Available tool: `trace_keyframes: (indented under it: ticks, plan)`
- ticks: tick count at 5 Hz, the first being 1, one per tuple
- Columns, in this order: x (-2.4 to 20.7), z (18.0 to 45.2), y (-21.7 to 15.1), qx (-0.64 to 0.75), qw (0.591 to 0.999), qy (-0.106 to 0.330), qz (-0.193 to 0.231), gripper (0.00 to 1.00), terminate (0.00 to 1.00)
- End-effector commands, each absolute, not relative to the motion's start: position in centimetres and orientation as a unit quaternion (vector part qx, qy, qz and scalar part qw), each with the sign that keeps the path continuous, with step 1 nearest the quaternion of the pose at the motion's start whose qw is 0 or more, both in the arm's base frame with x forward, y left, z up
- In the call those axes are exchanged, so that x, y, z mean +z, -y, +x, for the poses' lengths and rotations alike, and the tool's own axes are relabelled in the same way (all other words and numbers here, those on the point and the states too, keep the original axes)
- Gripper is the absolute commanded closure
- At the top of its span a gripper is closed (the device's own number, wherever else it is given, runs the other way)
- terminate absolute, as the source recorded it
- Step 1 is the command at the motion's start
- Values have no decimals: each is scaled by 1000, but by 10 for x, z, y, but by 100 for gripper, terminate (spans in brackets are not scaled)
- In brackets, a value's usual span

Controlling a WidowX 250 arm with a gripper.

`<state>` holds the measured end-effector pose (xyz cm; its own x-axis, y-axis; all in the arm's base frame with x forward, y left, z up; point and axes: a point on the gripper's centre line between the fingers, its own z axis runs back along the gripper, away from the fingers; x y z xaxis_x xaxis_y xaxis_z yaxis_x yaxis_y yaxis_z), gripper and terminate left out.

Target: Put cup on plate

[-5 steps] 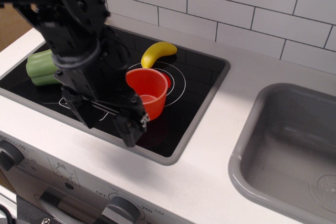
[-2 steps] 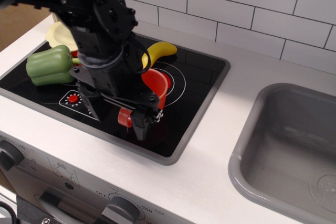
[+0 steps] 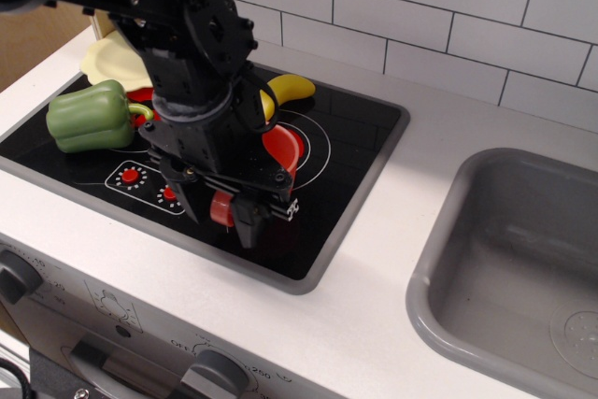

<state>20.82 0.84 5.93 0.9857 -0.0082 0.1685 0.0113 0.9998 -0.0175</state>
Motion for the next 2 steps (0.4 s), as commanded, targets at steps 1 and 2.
trace_keyframes:
  ticks: [1,2]
  plan:
    - [76,220,-15,18,992,121,21,100,0]
    - [89,222,-23,40,990,137,20,100,0]
